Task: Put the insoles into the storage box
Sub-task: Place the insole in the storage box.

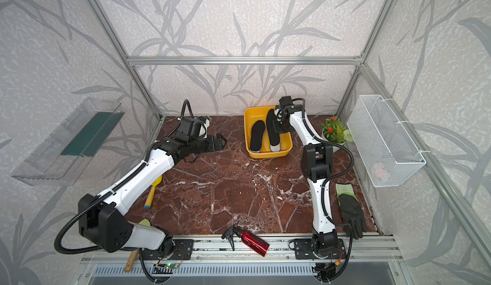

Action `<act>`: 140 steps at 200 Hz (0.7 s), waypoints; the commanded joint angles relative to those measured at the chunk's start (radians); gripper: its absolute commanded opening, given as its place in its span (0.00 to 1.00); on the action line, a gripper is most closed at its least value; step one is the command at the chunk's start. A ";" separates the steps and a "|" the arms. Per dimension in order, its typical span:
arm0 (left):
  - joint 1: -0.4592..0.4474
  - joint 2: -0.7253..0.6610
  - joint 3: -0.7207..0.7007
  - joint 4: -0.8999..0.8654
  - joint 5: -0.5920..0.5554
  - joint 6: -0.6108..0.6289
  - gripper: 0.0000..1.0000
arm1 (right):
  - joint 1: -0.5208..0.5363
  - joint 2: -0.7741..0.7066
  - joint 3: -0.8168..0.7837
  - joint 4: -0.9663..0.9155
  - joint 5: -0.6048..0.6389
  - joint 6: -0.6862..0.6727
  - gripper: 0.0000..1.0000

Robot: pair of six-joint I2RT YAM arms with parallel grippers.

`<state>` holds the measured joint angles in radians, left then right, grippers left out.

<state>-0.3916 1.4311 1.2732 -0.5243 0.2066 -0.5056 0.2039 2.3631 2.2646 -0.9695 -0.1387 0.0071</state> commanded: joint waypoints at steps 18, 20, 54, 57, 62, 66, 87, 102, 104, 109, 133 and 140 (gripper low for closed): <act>0.005 -0.034 -0.005 -0.015 -0.014 0.006 0.99 | -0.004 0.059 0.023 -0.061 0.011 -0.009 0.00; 0.005 -0.036 -0.005 -0.016 -0.014 0.006 0.99 | -0.004 0.059 0.024 -0.061 0.011 -0.009 0.00; 0.005 -0.042 -0.014 -0.019 -0.024 0.007 0.99 | -0.004 0.069 0.021 -0.060 0.017 -0.011 0.00; 0.005 -0.044 -0.013 -0.017 -0.023 0.007 0.99 | -0.004 0.071 0.022 -0.061 0.017 -0.012 0.00; 0.005 -0.045 -0.014 -0.018 -0.023 0.006 0.99 | -0.004 0.074 0.023 -0.061 0.019 -0.013 0.00; 0.005 -0.046 -0.015 -0.018 -0.023 0.006 0.99 | -0.004 0.076 0.024 -0.061 0.020 -0.012 0.00; 0.007 -0.051 -0.019 -0.019 -0.027 0.006 0.99 | -0.004 0.087 0.021 -0.062 0.042 -0.012 0.00; 0.007 -0.055 -0.022 -0.021 -0.028 0.007 0.99 | -0.004 0.093 0.013 -0.057 0.048 -0.012 0.00; 0.007 -0.055 -0.022 -0.021 -0.029 0.008 0.99 | -0.005 0.092 0.011 -0.056 0.047 -0.013 0.00; 0.008 -0.055 -0.022 -0.023 -0.031 0.007 0.99 | -0.004 0.095 0.011 -0.054 0.049 -0.011 0.00; 0.009 -0.055 -0.016 -0.028 -0.027 0.010 0.99 | -0.004 0.106 0.009 -0.052 0.063 -0.004 0.00; 0.008 -0.053 -0.014 -0.027 -0.028 0.010 0.99 | -0.004 0.107 0.009 -0.051 0.074 0.001 0.00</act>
<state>-0.3870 1.4075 1.2602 -0.5301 0.1928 -0.5053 0.2031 2.4428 2.2692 -0.9997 -0.1017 0.0063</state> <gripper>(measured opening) 0.992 0.047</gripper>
